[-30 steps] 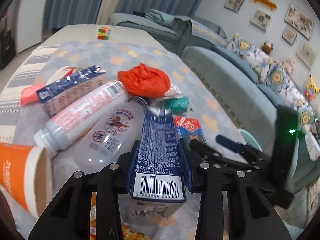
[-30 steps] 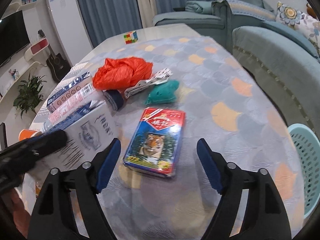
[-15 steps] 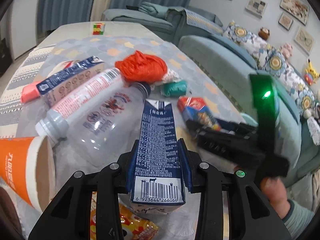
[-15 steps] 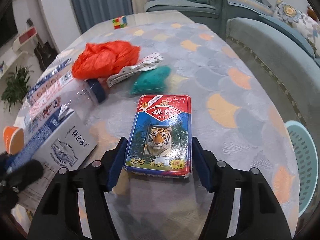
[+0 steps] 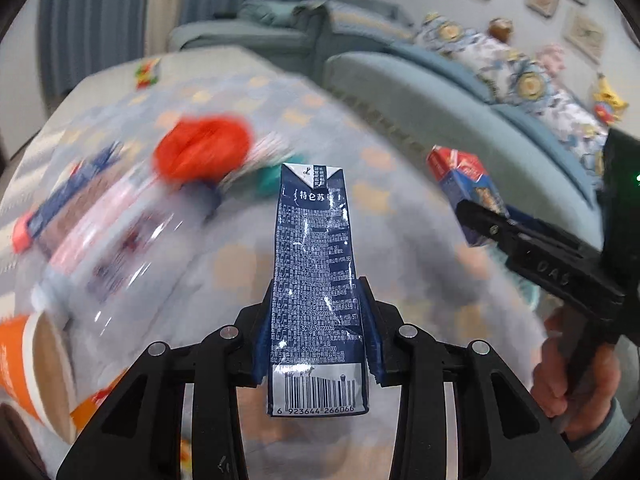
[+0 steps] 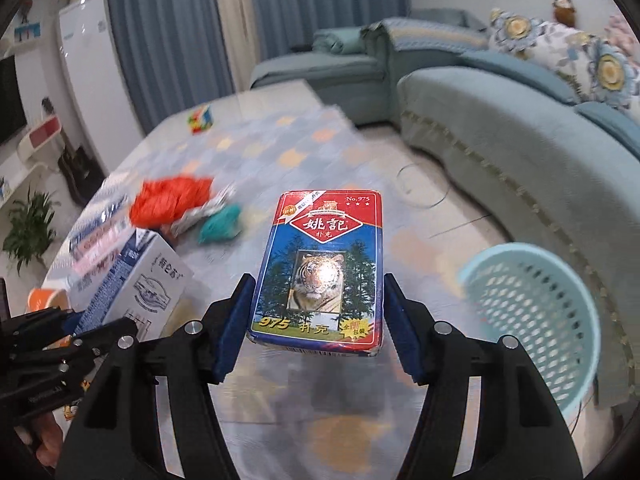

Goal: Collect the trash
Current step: 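Carry both items over the blue basket and open both tools to drop them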

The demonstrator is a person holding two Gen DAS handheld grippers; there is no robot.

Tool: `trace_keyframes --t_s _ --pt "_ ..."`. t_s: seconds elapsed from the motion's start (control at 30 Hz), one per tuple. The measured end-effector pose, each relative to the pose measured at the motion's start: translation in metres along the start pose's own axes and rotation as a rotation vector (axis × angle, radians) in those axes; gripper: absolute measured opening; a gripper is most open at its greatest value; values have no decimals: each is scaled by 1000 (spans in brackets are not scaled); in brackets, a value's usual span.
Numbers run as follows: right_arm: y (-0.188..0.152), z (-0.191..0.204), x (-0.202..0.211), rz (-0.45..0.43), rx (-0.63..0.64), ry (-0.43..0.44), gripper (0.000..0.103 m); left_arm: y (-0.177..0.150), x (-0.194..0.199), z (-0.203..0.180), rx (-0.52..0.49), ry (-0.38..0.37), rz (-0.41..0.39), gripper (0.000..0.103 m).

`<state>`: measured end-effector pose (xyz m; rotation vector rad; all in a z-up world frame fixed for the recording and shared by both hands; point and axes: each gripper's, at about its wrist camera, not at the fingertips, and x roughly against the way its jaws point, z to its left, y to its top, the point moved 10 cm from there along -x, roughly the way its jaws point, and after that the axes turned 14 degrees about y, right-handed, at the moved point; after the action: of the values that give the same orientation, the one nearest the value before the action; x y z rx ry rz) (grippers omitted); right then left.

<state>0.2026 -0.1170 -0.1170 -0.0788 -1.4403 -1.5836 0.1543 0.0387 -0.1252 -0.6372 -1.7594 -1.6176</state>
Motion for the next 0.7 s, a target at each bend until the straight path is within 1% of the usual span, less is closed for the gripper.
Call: trace_keyframes --t_s 0.07,0.1,0.17,0.2,0.3,0.37,0.43,0.53,0.63,0.7 --pt "9 -18 23 -42 -16 -19 60 14 13 -18 -26 -19 -46 35" --pt "13 -30 36 -66 -31 -33 60 24 22 -33 -48 -35 -76 35" --pt "18 -50 56 -98 -59 -57 60 35 33 -54 -72 -56 -107 35" --pt "19 -64 67 -114 -74 -80 60 41 36 -63 -65 -47 -107 35" --pt "19 -103 93 -143 -108 -162 60 55 42 -106 -98 -101 -125 35" --pt "15 -127 103 -144 -136 -207 60 59 41 -136 -119 -133 -129 35" --pt "5 -160 113 -133 -190 -244 60 59 36 -166 -138 -171 -117 35" --pt "-16 -195 118 -103 -256 -284 60 53 21 -204 -170 -212 -76 35" --pt "-46 -227 112 -45 -335 -308 60 39 -4 -234 -194 -239 -5 35" --pt "-64 -236 102 -5 -376 -303 60 33 -19 -244 -199 -250 39 35"
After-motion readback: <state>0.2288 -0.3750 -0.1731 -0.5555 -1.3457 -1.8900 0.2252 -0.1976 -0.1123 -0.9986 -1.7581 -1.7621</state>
